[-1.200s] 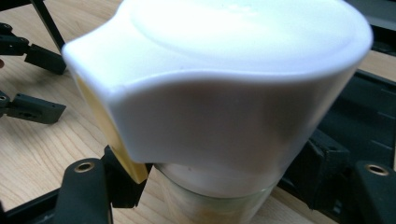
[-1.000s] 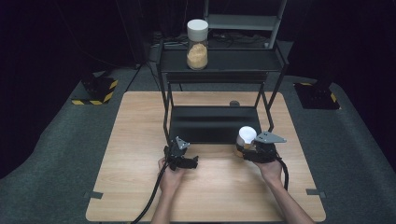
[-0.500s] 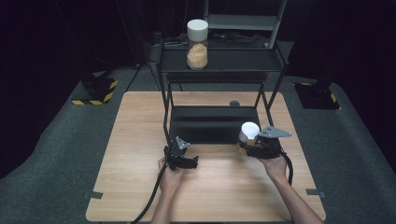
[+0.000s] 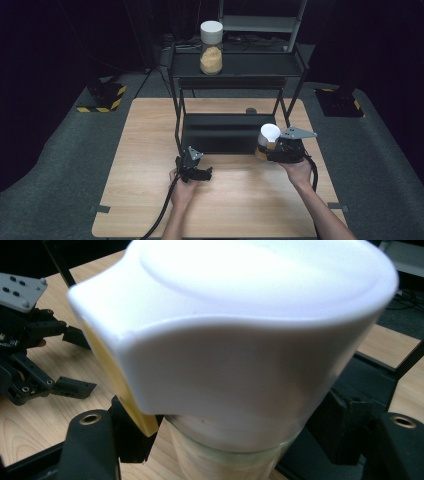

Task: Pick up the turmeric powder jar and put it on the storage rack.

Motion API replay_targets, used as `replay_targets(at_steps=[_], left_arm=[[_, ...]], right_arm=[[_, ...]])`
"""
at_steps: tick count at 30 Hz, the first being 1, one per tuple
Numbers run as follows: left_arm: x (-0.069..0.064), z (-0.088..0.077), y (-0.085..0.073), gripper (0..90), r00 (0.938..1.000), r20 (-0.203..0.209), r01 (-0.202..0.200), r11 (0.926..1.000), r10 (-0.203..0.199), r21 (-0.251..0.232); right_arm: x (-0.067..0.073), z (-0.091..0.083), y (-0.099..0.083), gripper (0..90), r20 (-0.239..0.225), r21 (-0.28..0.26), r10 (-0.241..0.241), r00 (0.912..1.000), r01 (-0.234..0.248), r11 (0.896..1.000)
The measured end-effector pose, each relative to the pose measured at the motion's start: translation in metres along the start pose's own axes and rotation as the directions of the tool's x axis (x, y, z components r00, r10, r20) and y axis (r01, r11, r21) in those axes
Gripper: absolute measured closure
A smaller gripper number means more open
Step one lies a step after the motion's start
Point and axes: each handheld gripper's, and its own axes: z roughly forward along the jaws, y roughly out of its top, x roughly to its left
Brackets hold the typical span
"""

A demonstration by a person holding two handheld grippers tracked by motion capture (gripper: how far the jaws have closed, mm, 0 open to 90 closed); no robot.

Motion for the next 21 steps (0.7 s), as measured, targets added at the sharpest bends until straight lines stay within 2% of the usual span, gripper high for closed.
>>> replay_targets(at_steps=[15,21], left_arm=[[0.0,0.0,0.0,6.3,1.0,0.001,0.001,1.0,-0.001,0.0],[0.0,0.0,0.0,6.3,1.0,0.001,0.001,1.0,-0.001,0.0]], right_arm=[[-0.015,-0.019,0.037,30.7,-0.018,-0.018,0.029,0.9994,-0.03,0.999],[-0.018,-0.025,0.052,30.7,-0.026,-0.015,0.021,0.9994,-0.022,1.0]])
